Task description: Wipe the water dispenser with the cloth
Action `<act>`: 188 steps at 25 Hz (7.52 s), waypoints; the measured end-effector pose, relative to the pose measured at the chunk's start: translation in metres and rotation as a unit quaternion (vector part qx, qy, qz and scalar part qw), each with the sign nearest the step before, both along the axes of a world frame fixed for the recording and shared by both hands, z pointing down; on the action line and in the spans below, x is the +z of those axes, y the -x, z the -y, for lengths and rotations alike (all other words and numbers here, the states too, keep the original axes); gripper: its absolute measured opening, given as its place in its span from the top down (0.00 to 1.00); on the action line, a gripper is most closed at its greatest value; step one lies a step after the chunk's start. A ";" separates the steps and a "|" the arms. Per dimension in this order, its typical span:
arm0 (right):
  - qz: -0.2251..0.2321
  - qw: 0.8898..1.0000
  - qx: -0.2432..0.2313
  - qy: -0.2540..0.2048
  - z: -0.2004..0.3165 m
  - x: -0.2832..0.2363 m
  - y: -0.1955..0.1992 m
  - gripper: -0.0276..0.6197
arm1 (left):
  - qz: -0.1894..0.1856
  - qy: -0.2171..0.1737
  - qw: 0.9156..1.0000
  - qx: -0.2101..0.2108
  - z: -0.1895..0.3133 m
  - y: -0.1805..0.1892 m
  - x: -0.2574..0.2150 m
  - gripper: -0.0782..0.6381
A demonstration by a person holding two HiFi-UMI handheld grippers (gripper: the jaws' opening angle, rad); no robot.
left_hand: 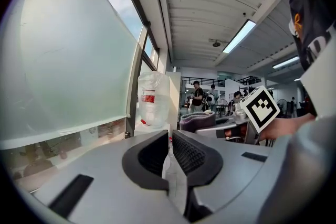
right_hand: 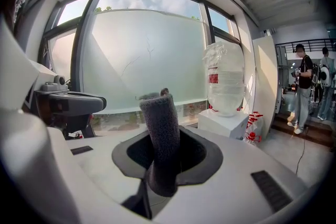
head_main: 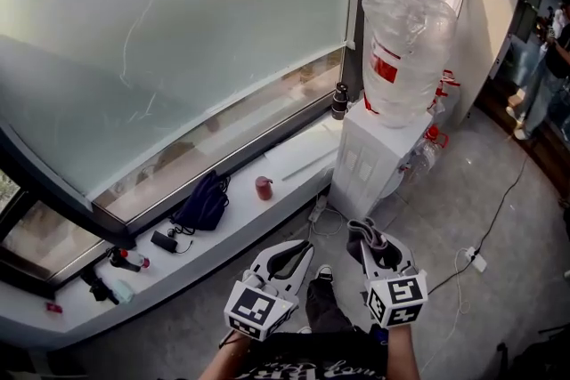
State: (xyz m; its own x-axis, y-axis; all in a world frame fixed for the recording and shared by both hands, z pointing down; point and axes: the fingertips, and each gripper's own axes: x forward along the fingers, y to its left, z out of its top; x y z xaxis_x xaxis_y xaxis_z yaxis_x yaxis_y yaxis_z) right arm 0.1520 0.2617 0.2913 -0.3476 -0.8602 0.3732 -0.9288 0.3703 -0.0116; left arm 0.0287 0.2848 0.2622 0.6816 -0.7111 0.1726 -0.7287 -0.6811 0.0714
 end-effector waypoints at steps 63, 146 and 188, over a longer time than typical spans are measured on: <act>-0.268 0.946 0.182 0.012 0.441 0.146 -0.056 0.79 | 0.047 0.002 0.980 0.196 0.372 -0.007 0.138 0.84; -0.214 0.953 0.187 0.109 0.426 0.323 -0.104 0.80 | 0.033 0.089 0.989 0.114 0.369 0.007 0.299 0.84; -0.211 0.938 0.158 0.224 0.384 0.444 -0.101 0.79 | 0.055 0.111 0.988 0.095 0.386 0.024 0.349 0.84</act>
State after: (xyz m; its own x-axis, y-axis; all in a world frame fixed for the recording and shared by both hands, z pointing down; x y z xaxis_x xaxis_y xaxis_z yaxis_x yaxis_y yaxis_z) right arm 0.2530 -0.1218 0.7354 0.1586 -0.6194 0.7689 -0.9485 0.1207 0.2929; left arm 0.0045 -0.1007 0.6114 0.7675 -0.5085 0.3903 -0.6008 -0.7830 0.1614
